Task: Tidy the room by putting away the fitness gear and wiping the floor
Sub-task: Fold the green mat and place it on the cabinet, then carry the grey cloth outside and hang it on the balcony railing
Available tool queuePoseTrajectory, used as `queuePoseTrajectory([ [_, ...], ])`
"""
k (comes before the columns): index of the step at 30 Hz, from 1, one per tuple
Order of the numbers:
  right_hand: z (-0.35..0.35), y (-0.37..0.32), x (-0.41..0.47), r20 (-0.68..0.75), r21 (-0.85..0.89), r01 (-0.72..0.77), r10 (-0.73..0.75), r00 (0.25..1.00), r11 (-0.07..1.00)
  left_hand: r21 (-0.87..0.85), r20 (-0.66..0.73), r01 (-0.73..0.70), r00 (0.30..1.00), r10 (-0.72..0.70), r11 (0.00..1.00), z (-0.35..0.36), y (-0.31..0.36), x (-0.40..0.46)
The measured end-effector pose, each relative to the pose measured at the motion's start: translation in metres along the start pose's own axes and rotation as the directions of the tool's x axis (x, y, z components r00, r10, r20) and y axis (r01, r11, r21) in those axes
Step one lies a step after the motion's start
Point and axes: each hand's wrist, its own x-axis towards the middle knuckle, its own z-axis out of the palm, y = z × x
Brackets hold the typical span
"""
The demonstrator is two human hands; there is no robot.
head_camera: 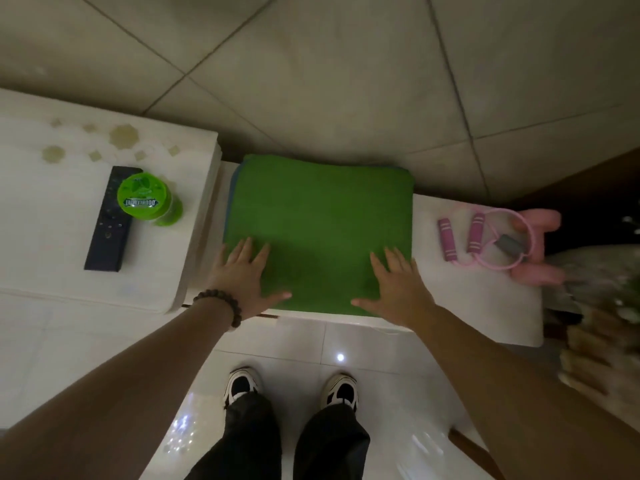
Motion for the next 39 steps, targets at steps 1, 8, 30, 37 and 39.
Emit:
queuePoseTrajectory([
  [1,-0.012,-0.004,-0.01,-0.063,0.022,-0.016,0.017,0.998,1.0,-0.025,-0.052,0.025,0.998,-0.026,0.999,-0.014,0.007,-0.011],
  [8,-0.098,-0.045,-0.122,-0.257,0.176,-0.008,0.054,0.965,0.984,-0.179,-0.279,0.041,0.956,-0.09,0.983,-0.114,0.027,-0.118],
  [30,-0.189,-0.121,-0.28,-0.343,0.061,0.354,-0.313,0.886,0.933,-0.56,-0.276,0.465,0.675,-0.684,0.685,-0.157,0.062,-0.384],
  [37,-0.162,-0.219,-0.31,-0.148,-0.098,0.655,-0.662,0.735,0.749,-0.668,-0.074,0.657,0.408,-0.91,0.349,-0.09,0.053,-0.487],
  [39,-0.149,-0.249,-0.324,-0.104,-0.114,0.731,-0.739,0.665,0.673,-0.68,-0.024,0.687,0.329,-0.944,0.257,-0.073,0.051,-0.518],
])
